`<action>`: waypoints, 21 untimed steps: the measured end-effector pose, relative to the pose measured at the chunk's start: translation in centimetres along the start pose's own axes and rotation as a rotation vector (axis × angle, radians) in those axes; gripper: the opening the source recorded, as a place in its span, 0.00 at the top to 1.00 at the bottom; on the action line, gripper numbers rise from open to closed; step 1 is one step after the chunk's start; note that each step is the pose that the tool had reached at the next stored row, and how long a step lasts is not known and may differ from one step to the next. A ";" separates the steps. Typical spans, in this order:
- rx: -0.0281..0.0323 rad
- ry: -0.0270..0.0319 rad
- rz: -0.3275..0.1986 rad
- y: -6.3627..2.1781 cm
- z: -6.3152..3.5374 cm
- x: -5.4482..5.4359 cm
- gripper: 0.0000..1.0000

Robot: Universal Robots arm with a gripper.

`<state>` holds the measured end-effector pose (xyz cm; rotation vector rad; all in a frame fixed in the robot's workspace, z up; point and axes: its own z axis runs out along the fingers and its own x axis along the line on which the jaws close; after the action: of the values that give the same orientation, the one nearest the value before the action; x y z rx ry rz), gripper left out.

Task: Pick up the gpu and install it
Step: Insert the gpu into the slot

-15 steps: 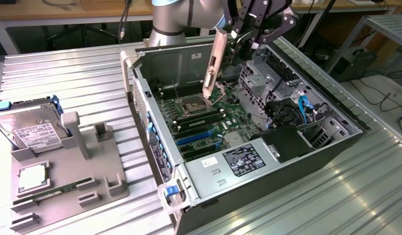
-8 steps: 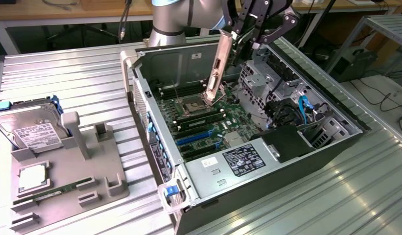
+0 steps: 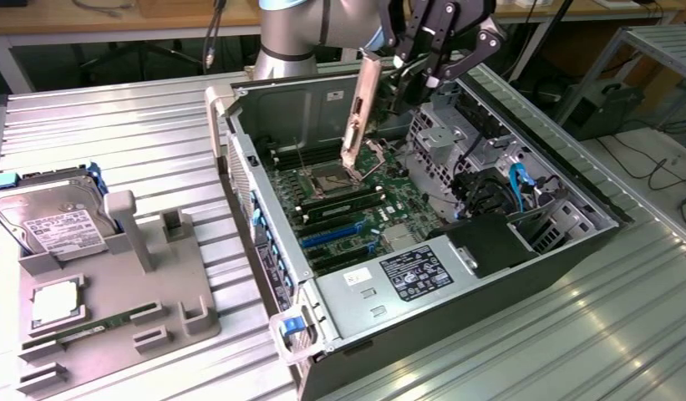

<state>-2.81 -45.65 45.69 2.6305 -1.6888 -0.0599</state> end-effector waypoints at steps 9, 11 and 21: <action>0.0034 -0.0047 0.139 -0.01 0.34 0.0 0.72; 0.0039 -0.0054 0.160 -0.01 0.39 0.0 0.72; 0.0063 -0.0088 0.261 -0.03 0.67 0.0 0.72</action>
<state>-2.81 -45.64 45.01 2.3924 -2.0199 -0.0627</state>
